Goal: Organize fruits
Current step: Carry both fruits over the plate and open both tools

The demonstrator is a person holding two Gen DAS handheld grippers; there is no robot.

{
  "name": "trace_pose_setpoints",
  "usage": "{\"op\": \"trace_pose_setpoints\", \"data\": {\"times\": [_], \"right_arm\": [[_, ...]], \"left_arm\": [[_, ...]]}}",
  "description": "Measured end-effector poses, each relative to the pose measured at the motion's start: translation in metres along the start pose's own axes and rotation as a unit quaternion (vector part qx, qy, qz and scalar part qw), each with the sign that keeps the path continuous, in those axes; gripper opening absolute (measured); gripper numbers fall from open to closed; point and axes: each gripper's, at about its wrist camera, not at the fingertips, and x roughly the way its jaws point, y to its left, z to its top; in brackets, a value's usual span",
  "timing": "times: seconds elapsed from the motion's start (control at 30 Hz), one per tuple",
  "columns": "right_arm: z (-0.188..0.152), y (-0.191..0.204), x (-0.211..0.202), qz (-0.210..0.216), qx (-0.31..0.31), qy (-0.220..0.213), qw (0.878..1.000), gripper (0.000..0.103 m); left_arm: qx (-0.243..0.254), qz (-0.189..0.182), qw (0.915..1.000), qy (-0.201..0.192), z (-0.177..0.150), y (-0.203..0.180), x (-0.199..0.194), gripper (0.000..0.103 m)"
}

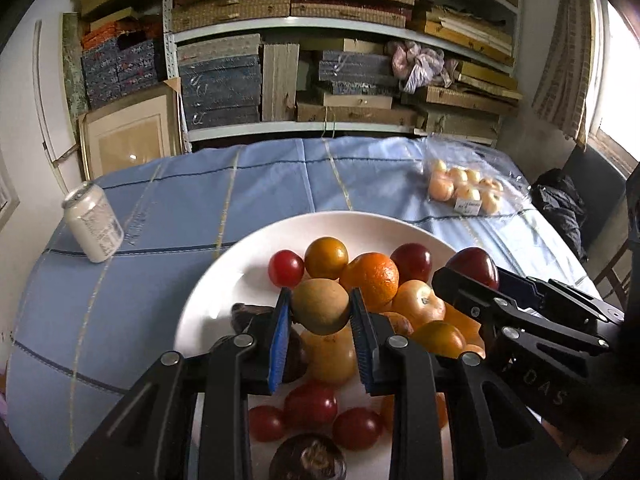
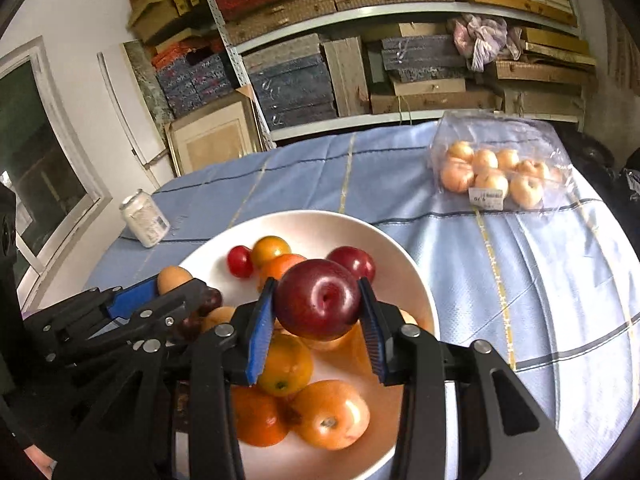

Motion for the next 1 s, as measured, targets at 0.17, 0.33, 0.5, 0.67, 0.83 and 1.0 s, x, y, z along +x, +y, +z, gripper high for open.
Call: {"op": "trace_pose_setpoints", "data": {"times": [0.17,0.33,0.5,0.67,0.83,1.0], "right_arm": [[-0.003,-0.006,0.011,0.004,0.001,0.008,1.0,0.039],[-0.004,-0.011,0.015,0.004,0.004,0.01,1.0,0.04],[-0.004,-0.01,0.01,-0.003,0.002,0.003,1.0,0.041],[-0.001,-0.012,0.003,-0.006,0.009,-0.007,1.0,0.042],[0.004,-0.012,-0.014,0.005,0.019,-0.023,1.0,0.048],[0.004,0.004,-0.044,0.01,0.002,-0.045,0.999,0.048]], "left_arm": [[0.003,0.003,1.0,0.005,-0.002,-0.003,0.016,0.029],[0.0,0.005,0.9999,0.011,-0.005,-0.003,0.027,0.029],[-0.002,0.002,1.0,0.008,-0.006,-0.004,0.026,0.033],[-0.011,0.015,0.9998,0.001,-0.005,-0.001,0.022,0.053],[-0.034,0.034,0.9987,-0.019,-0.006,0.011,0.007,0.083],[-0.006,0.052,0.998,-0.036,-0.005,0.002,-0.015,0.087]]}}
